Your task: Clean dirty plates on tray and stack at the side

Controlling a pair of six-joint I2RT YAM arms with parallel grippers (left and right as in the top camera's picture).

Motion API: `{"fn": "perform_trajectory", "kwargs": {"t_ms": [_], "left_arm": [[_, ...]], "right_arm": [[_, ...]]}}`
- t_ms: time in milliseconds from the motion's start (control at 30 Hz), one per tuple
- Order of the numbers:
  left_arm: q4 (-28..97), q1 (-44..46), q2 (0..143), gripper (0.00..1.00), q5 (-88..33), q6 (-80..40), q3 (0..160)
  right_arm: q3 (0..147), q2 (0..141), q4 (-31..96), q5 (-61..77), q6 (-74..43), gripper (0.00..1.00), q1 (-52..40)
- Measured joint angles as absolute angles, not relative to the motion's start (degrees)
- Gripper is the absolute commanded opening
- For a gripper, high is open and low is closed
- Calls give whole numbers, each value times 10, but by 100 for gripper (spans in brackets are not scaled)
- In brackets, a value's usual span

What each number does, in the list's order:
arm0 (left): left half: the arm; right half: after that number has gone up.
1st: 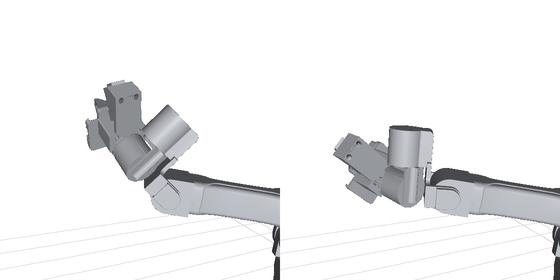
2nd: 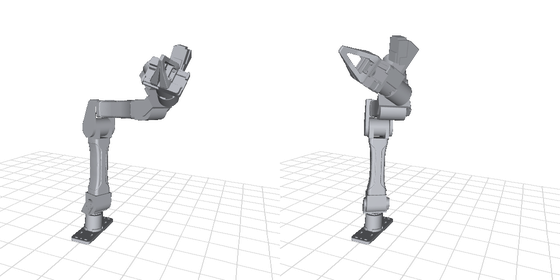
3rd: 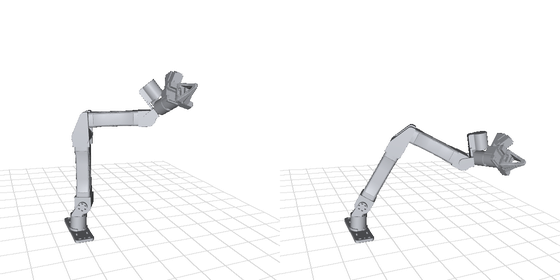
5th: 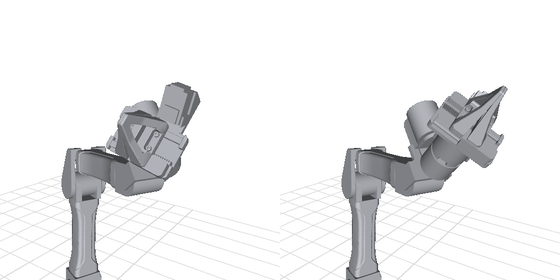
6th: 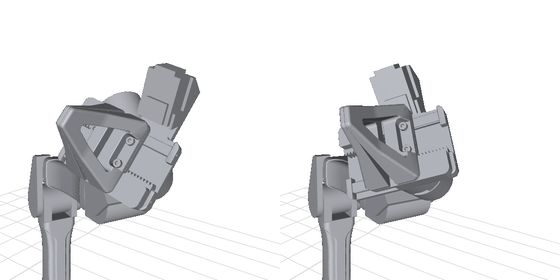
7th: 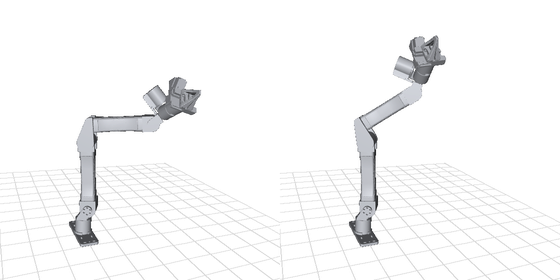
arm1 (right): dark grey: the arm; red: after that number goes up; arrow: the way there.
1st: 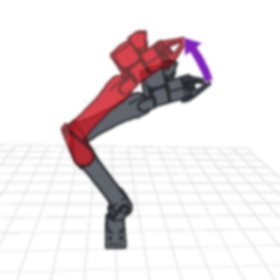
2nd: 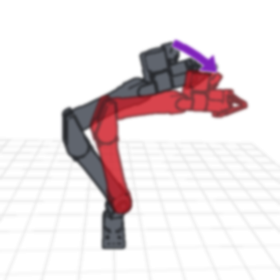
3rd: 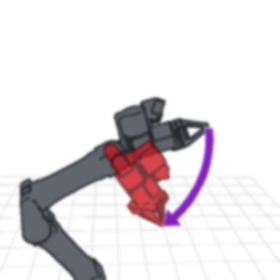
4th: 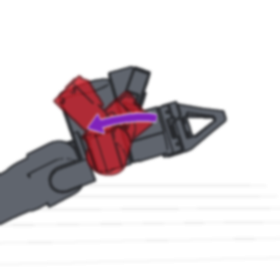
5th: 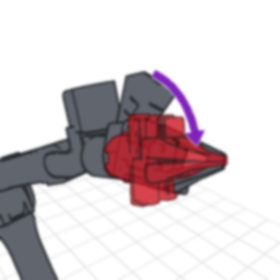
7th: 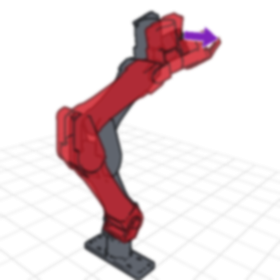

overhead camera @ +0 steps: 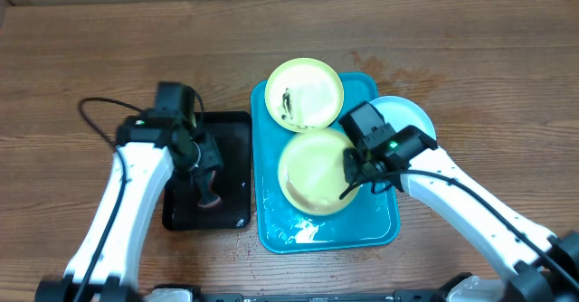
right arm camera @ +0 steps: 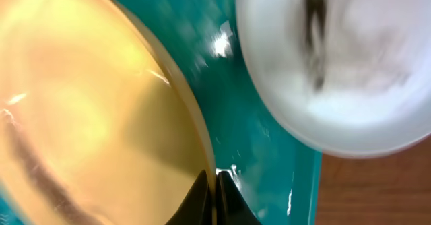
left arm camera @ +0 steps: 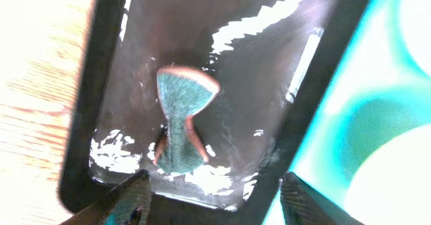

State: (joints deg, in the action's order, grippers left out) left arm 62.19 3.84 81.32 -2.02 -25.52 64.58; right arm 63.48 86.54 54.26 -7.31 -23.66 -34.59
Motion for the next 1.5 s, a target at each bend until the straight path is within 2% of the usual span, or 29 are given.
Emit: {"fn": "perform_trajectory", "kwargs": {"t_ms": [167, 433, 667, 933, 1200, 1500], "left_arm": [[688, 18, 735, 74, -34, -251, 741], [761, -27, 625, 100, -56, -250, 878], [768, -27, 554, 99, -61, -249, 909], [773, -27, 538, 100, -58, -249, 909], [782, -27, 540, 100, -50, -249, 909], [782, -27, 540, 100, -49, -249, 909]], "right_arm": [[706, 854, 483, -139, -191, 4, -423], [708, 879, 317, -244, -167, 4, -543], [708, 950, 245, -392, -154, 4, -599], [708, 954, 204, -566, -94, 4, -679], [708, 954, 193, -683, -48, 4, -733], [708, 954, 187, -752, -27, 4, -745]]}}
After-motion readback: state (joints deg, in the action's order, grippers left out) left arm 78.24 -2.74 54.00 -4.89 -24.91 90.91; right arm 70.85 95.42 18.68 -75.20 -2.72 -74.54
